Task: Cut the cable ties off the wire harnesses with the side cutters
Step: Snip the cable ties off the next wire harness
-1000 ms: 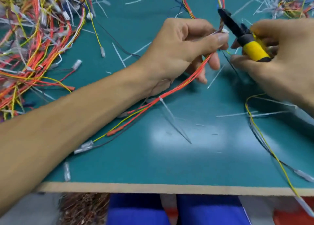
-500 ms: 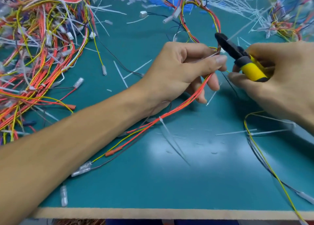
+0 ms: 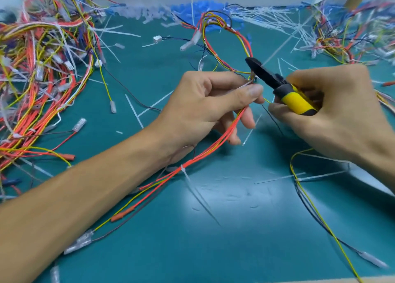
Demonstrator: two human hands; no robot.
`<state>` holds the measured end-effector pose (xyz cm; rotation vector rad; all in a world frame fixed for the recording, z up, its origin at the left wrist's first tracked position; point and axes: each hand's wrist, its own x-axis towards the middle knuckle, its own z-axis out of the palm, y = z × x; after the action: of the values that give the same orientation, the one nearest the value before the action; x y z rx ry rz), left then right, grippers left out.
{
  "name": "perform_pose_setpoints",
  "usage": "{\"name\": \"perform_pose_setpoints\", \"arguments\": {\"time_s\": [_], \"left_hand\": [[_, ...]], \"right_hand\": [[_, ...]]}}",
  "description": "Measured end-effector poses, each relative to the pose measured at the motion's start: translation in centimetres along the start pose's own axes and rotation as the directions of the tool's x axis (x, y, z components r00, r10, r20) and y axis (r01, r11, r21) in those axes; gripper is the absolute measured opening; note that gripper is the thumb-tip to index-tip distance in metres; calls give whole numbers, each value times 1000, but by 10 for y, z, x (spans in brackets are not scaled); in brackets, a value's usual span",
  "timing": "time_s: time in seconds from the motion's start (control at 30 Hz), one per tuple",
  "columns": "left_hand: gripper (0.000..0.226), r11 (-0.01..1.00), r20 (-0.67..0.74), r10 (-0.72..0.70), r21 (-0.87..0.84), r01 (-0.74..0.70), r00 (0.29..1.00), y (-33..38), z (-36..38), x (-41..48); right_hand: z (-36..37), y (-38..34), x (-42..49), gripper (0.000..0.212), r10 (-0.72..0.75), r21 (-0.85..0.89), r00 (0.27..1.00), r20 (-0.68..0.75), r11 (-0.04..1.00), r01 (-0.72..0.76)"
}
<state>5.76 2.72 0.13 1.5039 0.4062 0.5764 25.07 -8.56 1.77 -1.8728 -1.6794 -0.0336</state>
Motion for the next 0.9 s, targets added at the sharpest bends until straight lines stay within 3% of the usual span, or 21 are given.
{"name": "perform_pose_setpoints", "arguments": {"time_s": [0.9], "left_hand": [[15, 999, 20, -1, -38, 2, 1000, -1, 0, -2]], "right_hand": [[-1, -7, -3, 31, -21, -5, 1000, 5, 1000, 21]]}}
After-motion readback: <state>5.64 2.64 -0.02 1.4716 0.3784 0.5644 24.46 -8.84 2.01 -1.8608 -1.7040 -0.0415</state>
